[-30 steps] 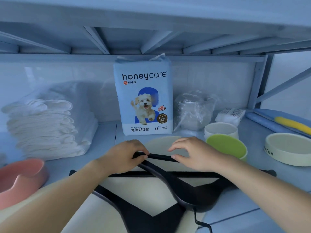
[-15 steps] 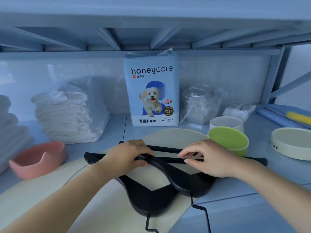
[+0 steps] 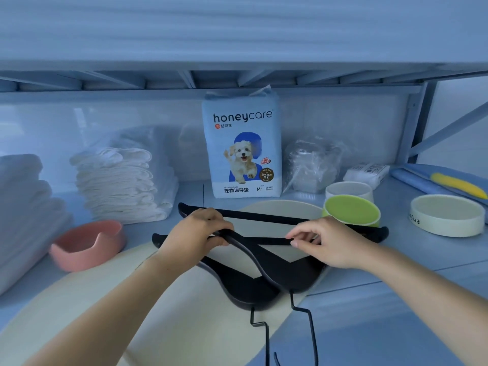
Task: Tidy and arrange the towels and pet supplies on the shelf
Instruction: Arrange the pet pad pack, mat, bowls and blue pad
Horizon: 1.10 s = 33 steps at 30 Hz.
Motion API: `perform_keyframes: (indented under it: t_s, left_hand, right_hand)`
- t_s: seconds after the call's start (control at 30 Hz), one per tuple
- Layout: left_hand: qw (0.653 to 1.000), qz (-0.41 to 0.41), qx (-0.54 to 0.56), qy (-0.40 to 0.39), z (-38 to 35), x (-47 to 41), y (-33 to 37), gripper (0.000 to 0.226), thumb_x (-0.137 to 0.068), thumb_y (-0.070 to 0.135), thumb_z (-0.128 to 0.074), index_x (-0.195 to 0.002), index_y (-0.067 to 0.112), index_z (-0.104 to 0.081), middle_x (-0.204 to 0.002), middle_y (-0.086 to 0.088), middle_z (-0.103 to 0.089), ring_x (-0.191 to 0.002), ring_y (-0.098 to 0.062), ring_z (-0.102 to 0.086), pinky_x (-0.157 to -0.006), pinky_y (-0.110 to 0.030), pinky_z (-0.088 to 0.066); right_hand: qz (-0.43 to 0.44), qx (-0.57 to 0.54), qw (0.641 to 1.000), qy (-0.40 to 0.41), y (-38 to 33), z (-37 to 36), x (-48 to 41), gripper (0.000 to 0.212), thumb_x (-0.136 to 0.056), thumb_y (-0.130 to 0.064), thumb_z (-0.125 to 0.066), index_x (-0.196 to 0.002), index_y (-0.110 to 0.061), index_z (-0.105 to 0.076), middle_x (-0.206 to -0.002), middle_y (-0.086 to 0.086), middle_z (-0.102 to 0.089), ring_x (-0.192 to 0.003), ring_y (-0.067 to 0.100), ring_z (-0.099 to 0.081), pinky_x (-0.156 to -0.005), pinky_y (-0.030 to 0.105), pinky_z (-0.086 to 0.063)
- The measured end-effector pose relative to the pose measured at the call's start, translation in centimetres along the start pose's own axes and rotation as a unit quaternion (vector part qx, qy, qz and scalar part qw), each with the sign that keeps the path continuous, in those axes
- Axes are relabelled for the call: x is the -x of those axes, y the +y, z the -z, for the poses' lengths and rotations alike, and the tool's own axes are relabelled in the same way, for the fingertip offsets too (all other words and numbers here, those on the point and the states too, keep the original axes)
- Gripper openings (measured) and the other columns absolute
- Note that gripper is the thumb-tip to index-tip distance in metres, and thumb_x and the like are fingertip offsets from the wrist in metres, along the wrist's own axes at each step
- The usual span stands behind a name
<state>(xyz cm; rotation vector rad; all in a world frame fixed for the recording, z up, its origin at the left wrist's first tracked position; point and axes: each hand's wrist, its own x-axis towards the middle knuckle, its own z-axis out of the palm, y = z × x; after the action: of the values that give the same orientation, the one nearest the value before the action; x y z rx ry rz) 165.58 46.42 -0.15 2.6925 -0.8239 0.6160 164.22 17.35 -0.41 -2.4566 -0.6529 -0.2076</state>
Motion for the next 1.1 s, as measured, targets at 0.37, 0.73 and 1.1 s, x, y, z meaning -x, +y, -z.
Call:
perform_keyframes:
  t_s: [0.37, 0.73, 1.1]
  left_hand:
    - [0.995, 0.089, 0.042, 0.006, 1.3, 5.5, -3.2, 0.029, -0.081, 0.022, -0.07, -0.11, 0.026, -0.067, -0.101, 0.006, -0.058, -0.094, -0.015, -0.056, -0.078, -0.023, -0.043]
    - [0.99, 0.073, 0.106, -0.059, 1.2, 5.4, -0.1, 0.059, -0.083, -0.005, -0.039, -0.127, 0.031, -0.053, -0.129, 0.007, -0.051, -0.121, -0.012, -0.046, -0.102, -0.019, -0.034]
    - [0.991, 0.024, 0.126, -0.045, 0.3, -0.7, 7.8, 0.029, -0.093, 0.023, -0.049, -0.119, 0.034, -0.057, -0.12, 0.014, -0.057, -0.109, -0.005, -0.053, -0.094, -0.027, -0.046]
  right_hand:
    - [0.001, 0.037, 0.998, 0.046, -4.2, -2.7, -0.3, 0.016, -0.09, -0.026, -0.058, -0.1, -0.024, -0.071, -0.091, -0.015, -0.069, -0.085, -0.004, -0.061, -0.07, 0.006, -0.042]
    - [0.0, 0.056, 0.99, 0.131, -5.0, -3.2, 1.1, 0.015, -0.089, -0.025, -0.06, -0.099, -0.02, -0.071, -0.099, -0.011, -0.067, -0.095, 0.003, -0.058, -0.077, 0.013, -0.041]
    - [0.012, 0.068, 0.983, 0.171, 0.2, 1.3, 3.9, 0.016, -0.086, -0.019, -0.064, -0.1, -0.014, -0.07, -0.099, -0.004, -0.069, -0.094, 0.008, -0.06, -0.083, 0.019, -0.043]
